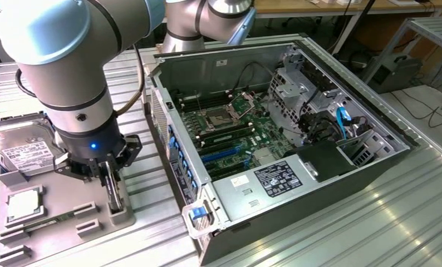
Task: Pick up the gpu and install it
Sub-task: 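Pick up the gpu and move the gpu toward the slot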
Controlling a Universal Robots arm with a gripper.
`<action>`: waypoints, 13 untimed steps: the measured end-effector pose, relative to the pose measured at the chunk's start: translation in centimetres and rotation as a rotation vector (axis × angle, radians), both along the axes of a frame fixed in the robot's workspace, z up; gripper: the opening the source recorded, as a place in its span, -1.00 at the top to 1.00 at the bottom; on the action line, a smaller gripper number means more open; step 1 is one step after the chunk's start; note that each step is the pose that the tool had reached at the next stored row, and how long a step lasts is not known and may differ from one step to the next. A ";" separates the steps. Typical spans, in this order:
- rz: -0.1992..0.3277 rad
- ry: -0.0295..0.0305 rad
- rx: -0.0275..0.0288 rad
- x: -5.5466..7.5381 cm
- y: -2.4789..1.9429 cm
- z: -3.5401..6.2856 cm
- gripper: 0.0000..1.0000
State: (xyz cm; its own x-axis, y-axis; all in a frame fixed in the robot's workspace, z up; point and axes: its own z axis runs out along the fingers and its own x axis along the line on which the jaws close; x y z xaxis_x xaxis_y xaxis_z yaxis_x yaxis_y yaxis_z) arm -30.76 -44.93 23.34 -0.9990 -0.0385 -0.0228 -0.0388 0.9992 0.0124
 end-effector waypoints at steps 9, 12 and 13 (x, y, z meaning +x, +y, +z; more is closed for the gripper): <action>0.000 0.0000 0.0118 0.0 -0.03 0.34 0.44; 0.000 -0.0001 0.0188 0.0 -0.04 0.42 0.44; 0.000 0.0000 0.0203 0.0 -0.04 0.47 0.44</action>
State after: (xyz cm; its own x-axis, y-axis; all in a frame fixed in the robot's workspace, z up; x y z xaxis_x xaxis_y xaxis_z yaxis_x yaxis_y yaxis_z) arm -30.75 -44.97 23.82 -0.9990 -0.0380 -0.0235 -0.0388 0.9987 0.0327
